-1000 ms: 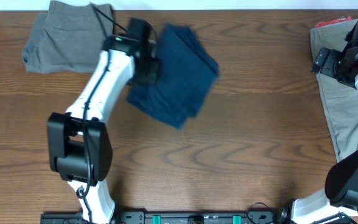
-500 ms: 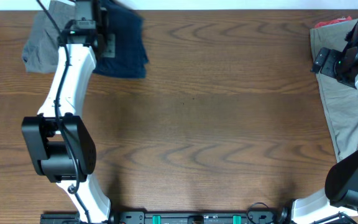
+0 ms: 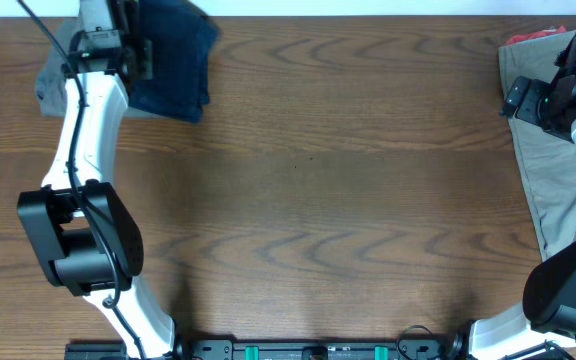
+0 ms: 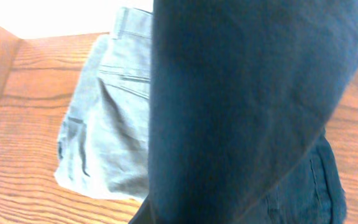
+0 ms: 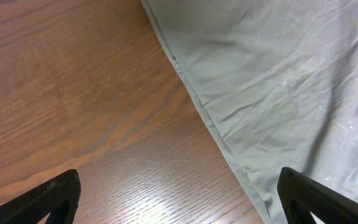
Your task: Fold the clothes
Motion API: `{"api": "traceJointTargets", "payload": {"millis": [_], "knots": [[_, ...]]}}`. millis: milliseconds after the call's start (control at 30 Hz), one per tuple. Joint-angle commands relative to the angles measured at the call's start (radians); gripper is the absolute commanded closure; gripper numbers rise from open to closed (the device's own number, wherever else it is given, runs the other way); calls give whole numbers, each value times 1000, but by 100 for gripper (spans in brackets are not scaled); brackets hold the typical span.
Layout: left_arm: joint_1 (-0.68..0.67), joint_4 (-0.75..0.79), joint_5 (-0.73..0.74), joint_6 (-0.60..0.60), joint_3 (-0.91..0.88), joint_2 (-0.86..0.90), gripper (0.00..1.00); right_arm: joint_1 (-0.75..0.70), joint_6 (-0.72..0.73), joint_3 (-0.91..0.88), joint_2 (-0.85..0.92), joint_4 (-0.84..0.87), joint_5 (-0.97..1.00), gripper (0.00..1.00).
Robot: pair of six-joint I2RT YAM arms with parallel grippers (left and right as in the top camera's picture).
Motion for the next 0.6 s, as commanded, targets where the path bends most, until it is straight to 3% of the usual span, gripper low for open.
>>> {"api": "traceJointTargets", "payload": {"millis": [0, 567], "knots": [[30, 37, -23, 5, 28, 16, 94, -5, -11, 10, 5, 0, 9, 1], [122, 220, -23, -101, 26, 143, 94, -5, -11, 10, 5, 0, 9, 1]]}}
